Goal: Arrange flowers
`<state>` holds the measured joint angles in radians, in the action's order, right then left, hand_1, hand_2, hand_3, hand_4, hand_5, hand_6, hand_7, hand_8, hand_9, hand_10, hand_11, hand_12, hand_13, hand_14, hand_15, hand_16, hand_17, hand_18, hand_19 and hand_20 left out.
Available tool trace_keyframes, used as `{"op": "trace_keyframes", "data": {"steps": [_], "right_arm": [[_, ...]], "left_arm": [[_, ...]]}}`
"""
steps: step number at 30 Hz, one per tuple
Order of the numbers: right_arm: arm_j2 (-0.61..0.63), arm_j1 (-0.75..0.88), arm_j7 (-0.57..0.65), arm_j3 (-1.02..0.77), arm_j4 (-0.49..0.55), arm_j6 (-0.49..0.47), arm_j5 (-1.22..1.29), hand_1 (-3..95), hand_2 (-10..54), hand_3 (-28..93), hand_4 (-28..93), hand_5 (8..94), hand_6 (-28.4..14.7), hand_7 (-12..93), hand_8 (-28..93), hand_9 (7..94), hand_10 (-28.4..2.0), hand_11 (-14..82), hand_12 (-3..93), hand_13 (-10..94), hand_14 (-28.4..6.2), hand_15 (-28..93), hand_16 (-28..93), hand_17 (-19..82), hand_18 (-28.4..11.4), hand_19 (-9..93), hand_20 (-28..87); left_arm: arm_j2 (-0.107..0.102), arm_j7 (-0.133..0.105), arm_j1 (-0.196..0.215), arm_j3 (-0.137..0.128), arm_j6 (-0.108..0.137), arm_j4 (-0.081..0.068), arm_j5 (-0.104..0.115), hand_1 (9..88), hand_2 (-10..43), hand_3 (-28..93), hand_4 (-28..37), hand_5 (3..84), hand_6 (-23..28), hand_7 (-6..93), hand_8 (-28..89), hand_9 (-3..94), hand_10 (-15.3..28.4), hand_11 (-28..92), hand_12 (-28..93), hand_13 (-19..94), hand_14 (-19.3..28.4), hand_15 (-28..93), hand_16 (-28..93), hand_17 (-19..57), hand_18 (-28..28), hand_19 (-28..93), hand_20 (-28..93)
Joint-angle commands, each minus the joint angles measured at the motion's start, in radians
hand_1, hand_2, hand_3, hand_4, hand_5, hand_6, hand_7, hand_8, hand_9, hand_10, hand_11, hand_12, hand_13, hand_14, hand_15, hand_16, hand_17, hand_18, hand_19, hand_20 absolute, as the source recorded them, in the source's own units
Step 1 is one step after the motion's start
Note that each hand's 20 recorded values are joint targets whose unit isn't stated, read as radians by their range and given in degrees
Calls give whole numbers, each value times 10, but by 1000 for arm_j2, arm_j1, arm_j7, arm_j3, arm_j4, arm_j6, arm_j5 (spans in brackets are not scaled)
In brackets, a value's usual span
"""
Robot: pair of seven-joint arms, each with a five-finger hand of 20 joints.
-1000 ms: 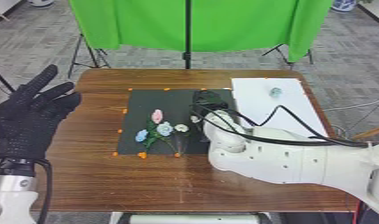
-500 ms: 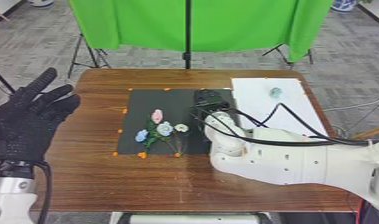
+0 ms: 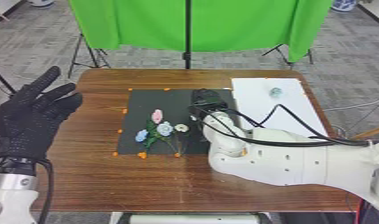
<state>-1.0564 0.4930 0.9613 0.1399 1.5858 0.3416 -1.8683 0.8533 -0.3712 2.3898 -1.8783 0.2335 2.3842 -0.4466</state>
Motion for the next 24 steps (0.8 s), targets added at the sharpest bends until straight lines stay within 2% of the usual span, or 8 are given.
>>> {"op": "trace_keyframes", "data": {"steps": [1,4,9,11,15,16,19,24], "right_arm": [[5,-8,36,17,5,35,-49,436,36,789,-283,736,28,144,-51,893,-102,262,171,846,-53,597,181,512,-176,932,321],[5,-14,41,32,3,61,-68,478,-6,765,-283,768,30,137,-42,931,-86,300,168,878,-44,580,200,533,-173,932,335],[-3,-23,62,60,-4,127,-105,527,-89,745,-283,814,46,138,-32,937,-76,372,148,912,-34,569,214,560,-167,932,354],[-3,-30,63,67,-4,156,-107,530,-93,736,-283,816,47,140,-29,937,-76,379,146,916,-32,570,217,566,-166,932,358],[-7,-46,59,76,-2,195,-104,501,-95,689,-283,792,40,138,-32,937,-70,406,136,925,-28,571,222,576,-164,932,370],[-8,-53,58,80,0,204,-103,485,-95,690,-283,779,39,138,-32,937,-70,407,137,925,-28,571,223,577,-164,932,371],[-2,-60,57,78,8,215,-108,424,-95,721,-283,750,36,140,-44,937,-72,409,137,925,-30,572,224,580,-165,932,376],[39,-81,59,53,41,226,-103,382,-95,741,-283,734,33,139,-81,937,-80,385,138,918,-34,570,222,578,-167,932,378]], "left_arm": [[13,31,2,1,-13,-11,-8,224,77,787,-251,354,85,149,-102,340,211,314,121,265,284,621,-121,-50,259,619,260],[12,37,-5,2,-14,-13,-11,224,77,788,-250,355,86,148,-102,340,210,315,122,265,284,622,-121,-51,259,619,259],[17,46,-4,2,-17,-13,-12,224,77,787,-250,356,86,148,-101,340,211,316,121,266,284,622,-122,-51,259,619,259],[17,48,-9,4,-15,-14,-12,224,77,788,-249,356,87,148,-101,340,211,316,121,266,284,622,-122,-51,259,618,259],[14,33,-7,8,-10,-14,-9,224,77,788,-249,357,87,147,-101,341,211,316,121,266,284,622,-122,-51,259,618,259],[15,28,0,6,-9,-11,-9,224,77,788,-249,357,87,147,-101,341,211,317,121,266,284,622,-122,-51,258,618,259],[22,33,4,5,-9,-8,-11,225,77,786,-249,358,87,147,-101,341,211,316,121,266,284,622,-122,-51,258,618,259],[31,30,18,1,-6,0,-12,224,77,787,-248,358,87,148,-101,341,211,316,121,266,284,622,-122,-51,259,619,258]]}}
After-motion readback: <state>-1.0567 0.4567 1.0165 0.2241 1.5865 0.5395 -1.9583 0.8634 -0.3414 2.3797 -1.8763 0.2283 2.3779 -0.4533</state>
